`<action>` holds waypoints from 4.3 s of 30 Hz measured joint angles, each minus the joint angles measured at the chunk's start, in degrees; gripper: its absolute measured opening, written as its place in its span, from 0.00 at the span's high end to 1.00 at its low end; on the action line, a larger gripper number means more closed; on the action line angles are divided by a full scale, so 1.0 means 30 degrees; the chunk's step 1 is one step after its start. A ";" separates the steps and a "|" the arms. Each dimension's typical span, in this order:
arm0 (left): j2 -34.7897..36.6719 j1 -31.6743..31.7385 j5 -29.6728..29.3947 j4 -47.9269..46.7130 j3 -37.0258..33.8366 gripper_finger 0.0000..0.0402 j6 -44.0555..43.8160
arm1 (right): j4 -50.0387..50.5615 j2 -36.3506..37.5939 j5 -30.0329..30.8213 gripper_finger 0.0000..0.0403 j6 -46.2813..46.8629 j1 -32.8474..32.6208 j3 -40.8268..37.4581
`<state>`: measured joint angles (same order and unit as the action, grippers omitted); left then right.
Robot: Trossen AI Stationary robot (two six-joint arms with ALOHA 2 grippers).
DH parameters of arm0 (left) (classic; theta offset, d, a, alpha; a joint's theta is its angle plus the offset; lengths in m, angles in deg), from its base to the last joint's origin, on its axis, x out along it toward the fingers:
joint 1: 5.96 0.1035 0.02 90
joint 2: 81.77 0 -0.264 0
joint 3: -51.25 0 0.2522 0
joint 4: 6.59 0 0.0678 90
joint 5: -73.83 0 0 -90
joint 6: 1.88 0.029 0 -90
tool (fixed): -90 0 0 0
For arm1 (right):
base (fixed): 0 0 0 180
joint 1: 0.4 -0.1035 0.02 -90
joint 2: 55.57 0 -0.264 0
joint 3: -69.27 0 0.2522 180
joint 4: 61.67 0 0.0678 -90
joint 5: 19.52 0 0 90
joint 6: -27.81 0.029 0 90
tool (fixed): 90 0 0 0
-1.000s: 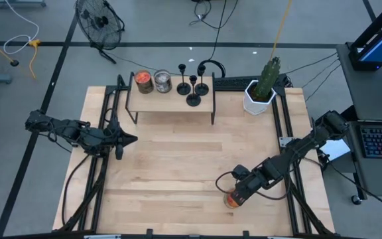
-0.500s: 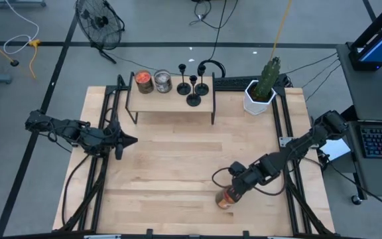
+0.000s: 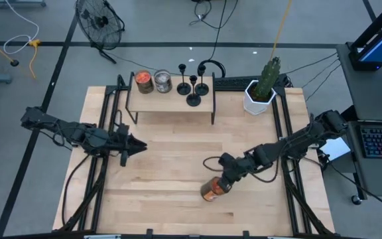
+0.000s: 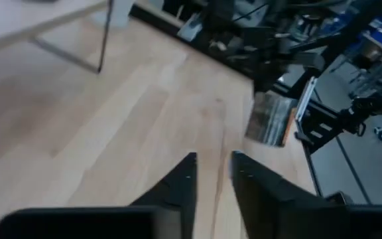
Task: Pick & Place candle stick holders
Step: Put the orange scented candle on the shelf
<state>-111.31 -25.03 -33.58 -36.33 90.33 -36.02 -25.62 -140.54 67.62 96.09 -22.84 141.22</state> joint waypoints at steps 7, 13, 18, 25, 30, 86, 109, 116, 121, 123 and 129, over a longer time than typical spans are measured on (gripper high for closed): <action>-0.3868 0.0000 0.0415 0.4937 0.0000 0.52 0.2525 | -0.0384 0.0000 -0.0056 1.00 -0.2550 0.1613 0.0634; -0.7265 0.0007 0.0804 0.9046 0.0000 0.38 0.2745 | -0.0448 0.0000 -0.0062 1.00 -0.4837 0.2937 0.1555; -0.9346 0.0007 0.0799 1.1555 0.0000 0.32 0.2180 | -0.0431 0.0000 -0.0338 1.00 -0.6107 0.3701 0.1749; -0.9952 0.0007 0.0795 1.1789 0.0000 0.31 0.0082 | -0.0389 0.0000 -0.0652 1.00 -0.7007 0.3981 0.1749; -0.9951 0.0007 0.0799 1.2879 0.0000 0.31 -0.0217 | -0.0418 0.0000 -0.0646 1.00 -0.7325 0.3988 0.1749; -2.3395 0.2029 0.9539 0.9056 1.2952 0.00 -0.0649 | -0.2585 0.0022 -0.4372 1.00 -1.1386 0.4582 0.1749; -2.5020 0.2455 1.0123 0.7770 1.4593 0.01 -0.1227 | -0.3352 0.0009 -0.4585 1.00 -1.1851 0.5001 0.1743; -2.4995 0.2426 0.9942 0.7762 1.4600 0.05 -0.1390 | -0.3682 0.0000 -0.4923 1.00 -1.2079 0.5015 0.1741; -2.4988 0.2404 1.0165 0.7794 1.4630 0.14 -0.1484 | -0.3719 -0.0015 -0.5057 1.00 -1.2109 0.5015 0.1734; -2.4988 0.2409 1.0171 0.7787 1.4630 0.14 -0.1491 | -0.3714 -0.0015 -0.5068 1.00 -1.2240 0.5015 0.1734; -2.4988 0.2382 1.0292 0.7695 1.4630 0.14 -0.1804 | -0.3679 -0.0015 -0.5108 0.94 -1.2508 0.5001 0.1734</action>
<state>-186.28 -17.89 -2.70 -13.25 134.22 -41.43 -36.66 -140.59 52.30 58.57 -7.84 146.42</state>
